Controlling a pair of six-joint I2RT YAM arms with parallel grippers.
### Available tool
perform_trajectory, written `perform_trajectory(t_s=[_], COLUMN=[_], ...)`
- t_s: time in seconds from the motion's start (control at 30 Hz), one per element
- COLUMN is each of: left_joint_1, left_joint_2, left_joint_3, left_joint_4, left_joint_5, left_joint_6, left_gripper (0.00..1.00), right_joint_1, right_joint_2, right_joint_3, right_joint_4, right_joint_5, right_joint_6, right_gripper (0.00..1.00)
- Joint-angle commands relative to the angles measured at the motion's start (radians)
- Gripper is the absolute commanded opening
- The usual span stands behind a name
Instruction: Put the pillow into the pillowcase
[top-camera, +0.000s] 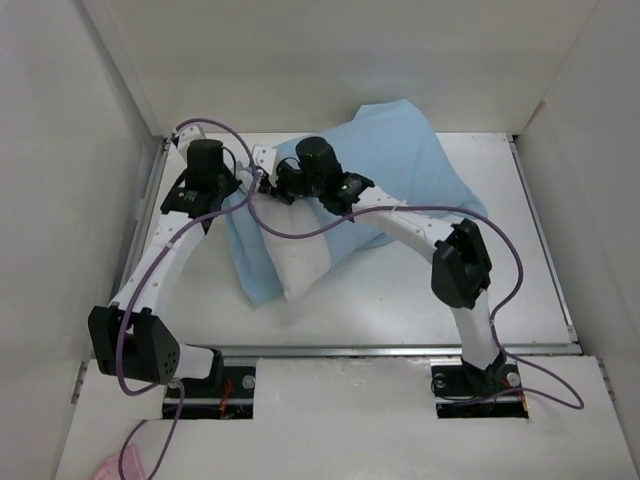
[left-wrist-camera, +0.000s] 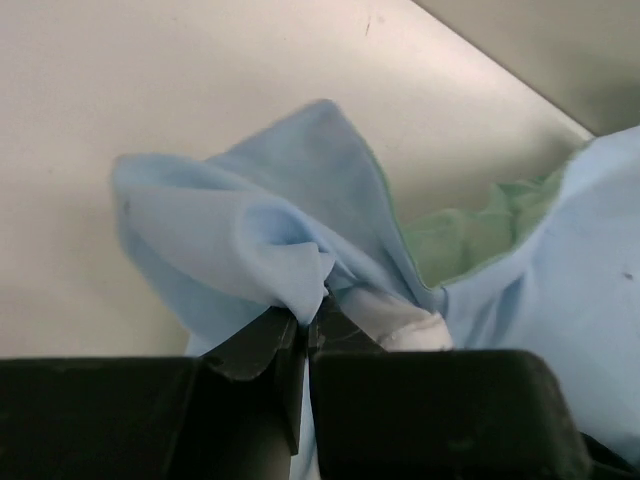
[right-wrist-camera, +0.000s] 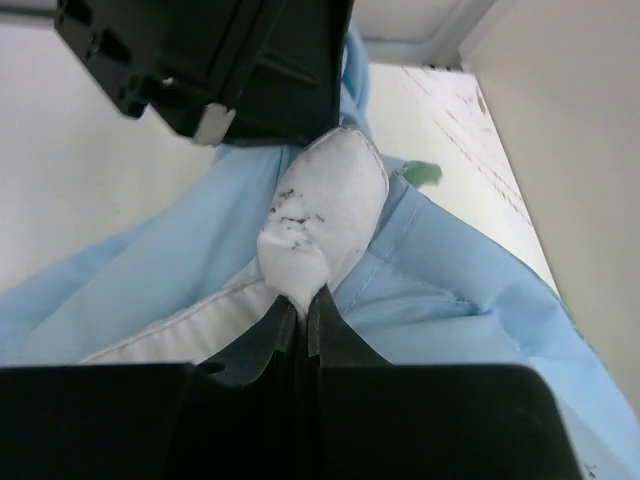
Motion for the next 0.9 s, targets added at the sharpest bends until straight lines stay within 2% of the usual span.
perform_trajectory(t_s=[0.0,0.03,0.13,0.2,0.27,0.33,0.43,0.47,0.53,0.57,0.67,0.7,0.77,0.8,0.87], left_joint_1=[0.018,0.018,0.018,0.018,0.018,0.003,-0.014,-0.023,-0.023,-0.037,-0.046,-0.046,-0.046,-0.046,-0.046], left_joint_2=[-0.019,-0.019,-0.009,-0.018,-0.044,-0.089,-0.155,-0.167,-0.189,-0.207,-0.218,-0.207,-0.207,-0.207,-0.216], left_joint_3=[0.169,0.213,0.289,0.350,0.350,0.335,0.275,0.257,0.217,0.200,0.163,0.163,0.163,0.148,0.125], left_joint_4=[0.156,0.156,0.124,0.110,0.119,0.119,0.129,0.141,0.150,0.173,0.202,0.202,0.224,0.263,0.273], left_joint_5=[-0.140,-0.140,-0.154,-0.116,-0.046,-0.035,0.023,0.040,0.077,0.077,0.088,0.088,0.152,0.184,0.223], left_joint_6=[0.039,0.039,0.062,0.062,0.087,0.087,0.087,0.073,0.063,0.062,0.062,0.062,0.062,0.076,0.076], left_gripper=[0.00,0.00,0.00,0.00,0.00,0.00,0.00,0.00,0.00,0.00,0.00,0.00,0.00,0.00,0.00], right_joint_1=[0.001,0.001,0.001,0.001,0.001,-0.008,-0.018,-0.019,-0.019,-0.019,-0.019,-0.019,-0.019,-0.019,-0.019], right_joint_2=[0.031,0.086,0.159,0.212,0.300,0.344,0.427,0.450,0.524,0.545,0.558,0.546,0.520,0.507,0.445], right_joint_3=[-0.013,-0.012,-0.028,0.039,0.162,0.236,0.403,0.491,0.567,0.645,0.663,0.614,0.597,0.563,0.551], right_joint_4=[-0.302,-0.368,-0.406,-0.460,-0.492,-0.479,-0.516,-0.528,-0.506,-0.506,-0.522,-0.511,-0.476,-0.450,-0.433], right_joint_5=[0.090,0.113,0.171,0.191,0.262,0.332,0.320,0.360,0.472,0.472,0.420,0.384,0.406,0.420,0.368], right_joint_6=[-0.108,-0.118,-0.127,-0.105,-0.067,-0.001,0.059,0.075,0.193,0.194,0.194,0.194,0.209,0.244,0.302], right_gripper=[0.00,0.00,0.00,0.00,0.00,0.00,0.00,0.00,0.00,0.00,0.00,0.00,0.00,0.02,0.29])
